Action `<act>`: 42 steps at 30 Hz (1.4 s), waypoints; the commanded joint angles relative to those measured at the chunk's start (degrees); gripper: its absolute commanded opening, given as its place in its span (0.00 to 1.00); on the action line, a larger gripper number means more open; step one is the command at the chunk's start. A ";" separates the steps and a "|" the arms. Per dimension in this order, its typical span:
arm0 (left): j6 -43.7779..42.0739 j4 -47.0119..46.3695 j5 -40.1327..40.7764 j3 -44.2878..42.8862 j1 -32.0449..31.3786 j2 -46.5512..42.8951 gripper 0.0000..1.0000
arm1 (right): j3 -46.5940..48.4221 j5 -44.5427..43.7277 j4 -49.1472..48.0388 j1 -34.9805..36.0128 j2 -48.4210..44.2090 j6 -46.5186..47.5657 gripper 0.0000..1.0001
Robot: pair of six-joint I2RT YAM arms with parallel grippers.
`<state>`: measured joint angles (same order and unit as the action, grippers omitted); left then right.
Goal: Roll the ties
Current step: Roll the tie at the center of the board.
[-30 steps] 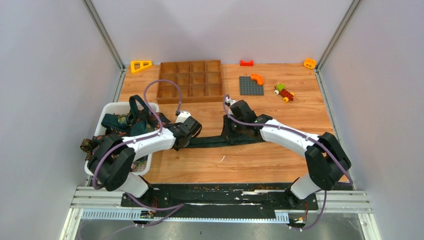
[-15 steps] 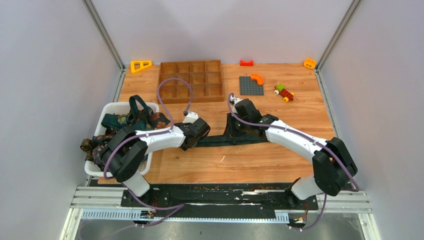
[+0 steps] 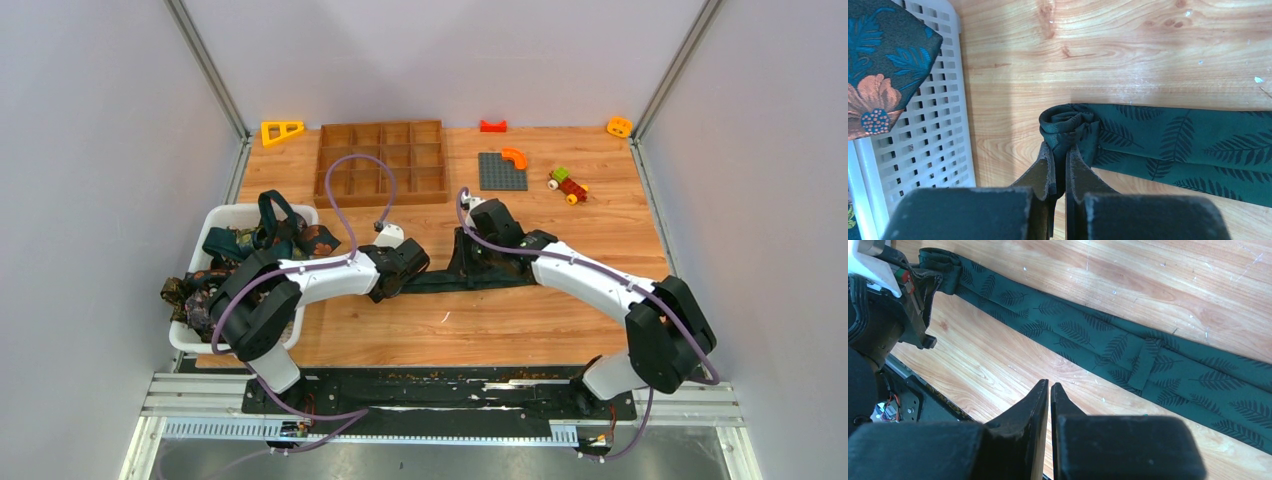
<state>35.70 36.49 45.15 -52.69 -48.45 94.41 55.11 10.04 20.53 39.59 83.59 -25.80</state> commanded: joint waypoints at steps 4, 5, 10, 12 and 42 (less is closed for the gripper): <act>1.17 -1.59 3.68 0.59 -0.66 -3.53 0.00 | 1.59 6.19 -9.05 -0.29 8.43 -3.26 0.07; 0.99 -2.12 3.57 0.91 -0.75 -4.16 0.00 | 2.16 6.81 -9.81 -0.27 9.88 -3.59 0.07; 0.55 -3.73 2.75 2.51 -0.86 -6.76 0.00 | 6.30 5.90 -7.78 -0.31 16.50 -3.37 0.06; 0.44 -4.58 2.08 3.15 -0.86 -7.49 0.00 | 6.30 5.06 -6.77 -0.50 18.22 -3.59 0.06; 2.00 -8.76 -7.99 3.55 -1.55 -11.44 0.00 | 1.31 4.73 -0.24 -5.90 8.52 -6.06 0.04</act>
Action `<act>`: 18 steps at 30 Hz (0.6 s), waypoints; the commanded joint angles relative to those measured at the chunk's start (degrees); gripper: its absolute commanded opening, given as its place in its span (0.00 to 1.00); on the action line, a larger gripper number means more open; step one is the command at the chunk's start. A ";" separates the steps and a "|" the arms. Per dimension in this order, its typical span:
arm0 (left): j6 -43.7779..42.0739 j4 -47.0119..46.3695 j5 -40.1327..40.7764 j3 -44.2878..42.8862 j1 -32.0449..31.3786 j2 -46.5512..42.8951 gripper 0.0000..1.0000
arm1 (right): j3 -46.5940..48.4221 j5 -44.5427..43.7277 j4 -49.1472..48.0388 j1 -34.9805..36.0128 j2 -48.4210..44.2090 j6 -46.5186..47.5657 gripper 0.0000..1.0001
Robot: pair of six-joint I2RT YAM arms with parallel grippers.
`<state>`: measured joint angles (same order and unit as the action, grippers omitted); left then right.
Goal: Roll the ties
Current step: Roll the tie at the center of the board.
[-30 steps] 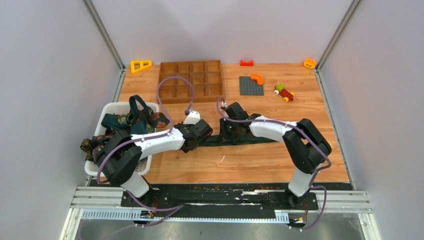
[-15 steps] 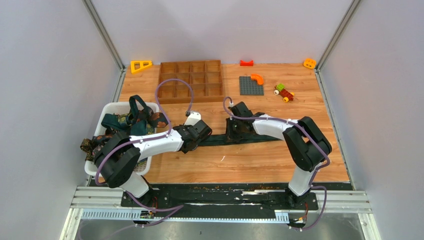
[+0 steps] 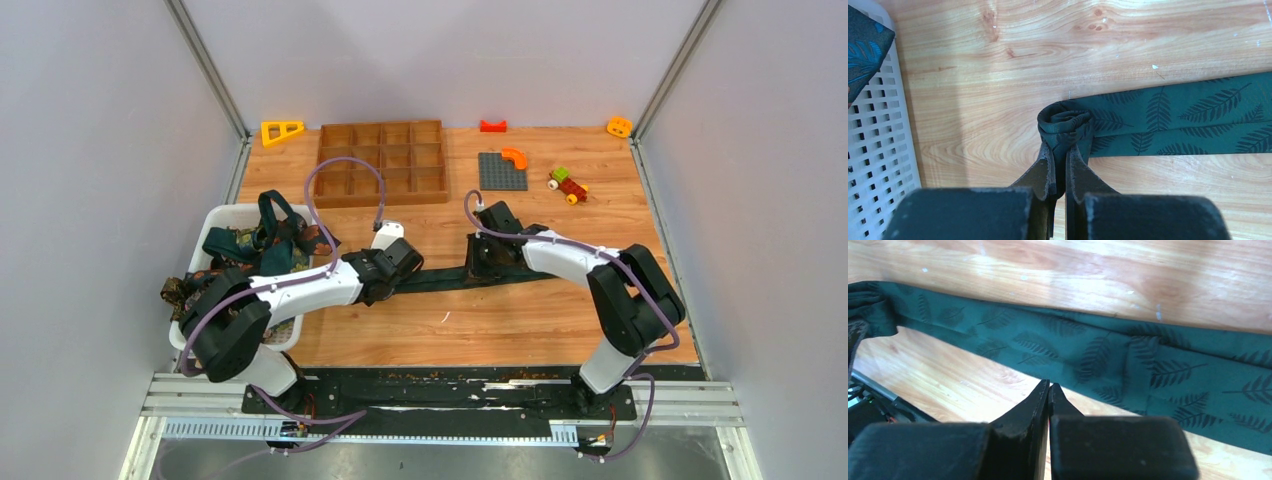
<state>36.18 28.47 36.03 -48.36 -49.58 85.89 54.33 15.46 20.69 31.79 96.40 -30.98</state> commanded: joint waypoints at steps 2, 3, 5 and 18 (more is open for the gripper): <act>1.52 -0.64 1.06 -0.69 -0.43 -3.39 0.00 | 3.22 -0.52 -1.31 3.51 -5.16 -1.27 0.04; 1.60 -0.69 1.03 -0.61 -0.43 -3.55 0.00 | 3.59 -0.29 -2.16 4.33 -5.49 -1.53 0.04; 1.65 -0.63 1.02 -0.60 -0.43 -3.78 0.00 | 3.95 0.83 -4.93 6.35 -5.77 -2.12 0.05; 2.05 -1.01 0.32 0.27 -0.43 -5.31 0.00 | 10.22 7.95 -17.61 14.60 6.27 -5.23 0.05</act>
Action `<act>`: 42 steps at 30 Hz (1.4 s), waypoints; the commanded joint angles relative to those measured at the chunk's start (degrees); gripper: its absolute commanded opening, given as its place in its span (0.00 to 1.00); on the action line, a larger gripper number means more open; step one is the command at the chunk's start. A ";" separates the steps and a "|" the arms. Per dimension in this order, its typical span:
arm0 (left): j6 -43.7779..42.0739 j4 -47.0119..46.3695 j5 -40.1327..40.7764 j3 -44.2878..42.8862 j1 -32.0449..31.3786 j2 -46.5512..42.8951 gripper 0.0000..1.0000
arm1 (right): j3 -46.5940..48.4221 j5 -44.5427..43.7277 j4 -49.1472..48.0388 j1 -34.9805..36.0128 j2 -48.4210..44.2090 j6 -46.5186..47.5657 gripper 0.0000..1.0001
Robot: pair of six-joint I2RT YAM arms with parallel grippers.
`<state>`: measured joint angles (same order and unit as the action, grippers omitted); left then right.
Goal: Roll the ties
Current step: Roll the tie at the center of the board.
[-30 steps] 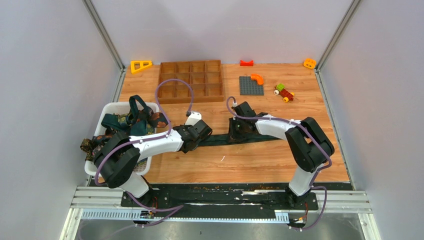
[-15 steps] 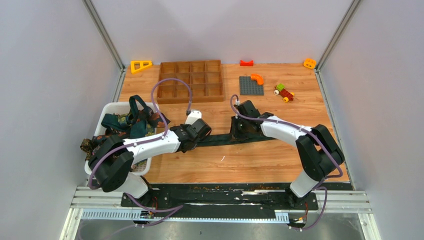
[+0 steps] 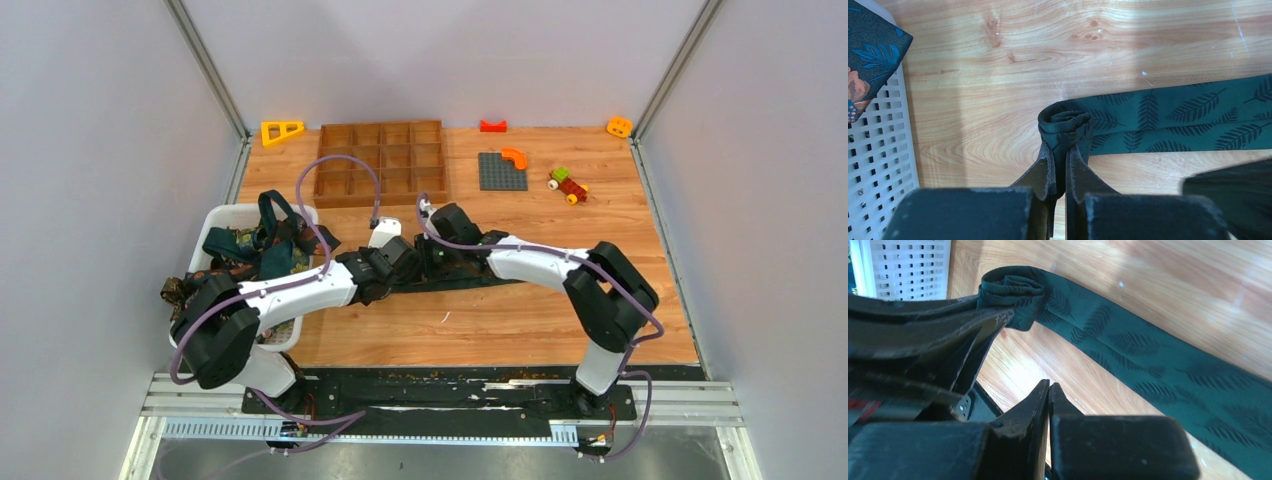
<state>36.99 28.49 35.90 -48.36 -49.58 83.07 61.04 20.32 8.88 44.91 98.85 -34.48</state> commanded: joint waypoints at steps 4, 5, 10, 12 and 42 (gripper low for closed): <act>1.32 -0.87 0.49 0.75 -0.43 -3.07 0.00 | 5.21 5.66 -8.37 2.22 7.69 -3.17 0.04; 1.41 -0.85 0.46 0.88 -0.43 -3.19 0.00 | 5.62 5.84 -9.93 2.35 8.40 -3.36 0.04; 1.71 -1.13 0.28 1.29 -0.41 -3.67 0.00 | 8.38 7.15 -11.68 2.62 12.31 -4.21 0.04; 1.70 -1.13 0.07 1.34 -0.42 -3.93 0.00 | 9.50 7.61 -12.10 2.61 14.03 -4.59 0.04; 0.02 -4.52 -1.68 2.03 -0.43 -0.63 0.00 | 13.34 12.15 -15.84 1.66 20.93 -5.31 0.03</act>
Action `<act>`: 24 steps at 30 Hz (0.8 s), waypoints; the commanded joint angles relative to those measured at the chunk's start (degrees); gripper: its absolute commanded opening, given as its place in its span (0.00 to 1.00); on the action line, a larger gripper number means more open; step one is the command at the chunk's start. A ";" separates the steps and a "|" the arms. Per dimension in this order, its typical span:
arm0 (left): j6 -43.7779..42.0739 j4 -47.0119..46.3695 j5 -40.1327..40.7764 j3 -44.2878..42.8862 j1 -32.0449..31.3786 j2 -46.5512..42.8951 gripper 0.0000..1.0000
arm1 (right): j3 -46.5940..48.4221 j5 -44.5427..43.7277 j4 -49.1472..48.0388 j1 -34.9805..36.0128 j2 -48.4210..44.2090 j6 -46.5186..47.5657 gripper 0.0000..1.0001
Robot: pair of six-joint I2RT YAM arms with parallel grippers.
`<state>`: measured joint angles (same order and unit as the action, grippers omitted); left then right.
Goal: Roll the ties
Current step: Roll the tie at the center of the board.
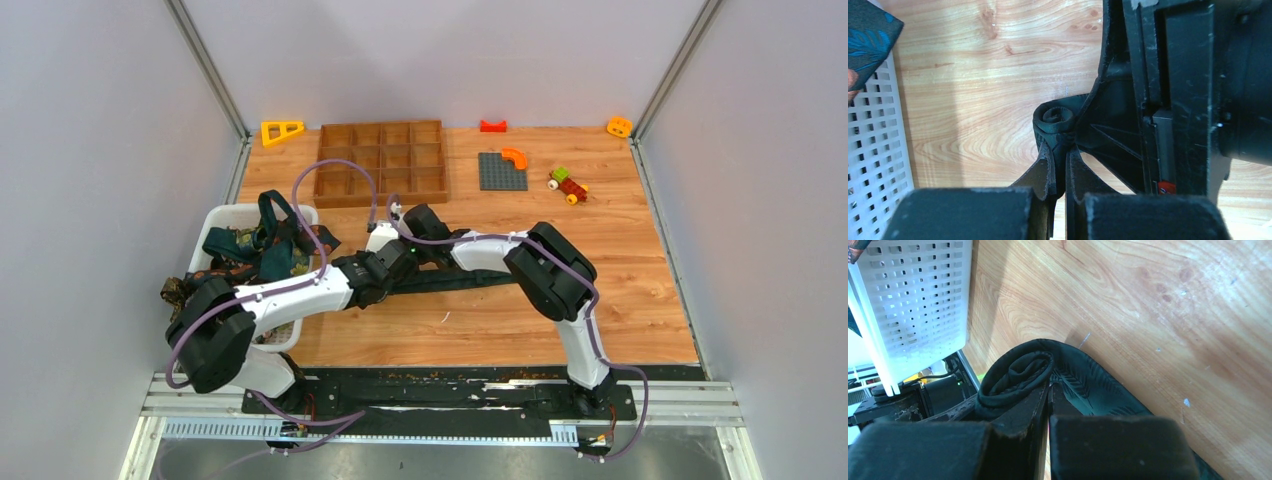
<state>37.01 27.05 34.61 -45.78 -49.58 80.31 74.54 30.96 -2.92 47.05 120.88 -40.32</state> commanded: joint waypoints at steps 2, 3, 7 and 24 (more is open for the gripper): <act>-0.08 -3.35 -0.45 -0.84 -0.43 3.61 0.00 | -0.27 1.45 -3.52 -0.63 -1.45 0.95 0.03; -0.01 -3.58 -0.42 -0.93 -0.43 4.22 0.00 | -0.25 1.40 -3.38 -0.73 -1.50 1.12 0.03; 0.27 -3.97 -0.53 -1.22 -0.49 6.19 0.00 | -0.17 1.37 -2.89 -0.79 -1.45 1.50 0.03; 0.89 -1.77 0.37 -4.90 -1.22 10.79 0.05 | -4.15 -3.51 5.60 -2.88 -10.44 5.84 0.03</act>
<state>37.01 25.41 35.88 -48.18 -50.09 89.30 71.64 29.21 0.67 45.10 116.36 -37.19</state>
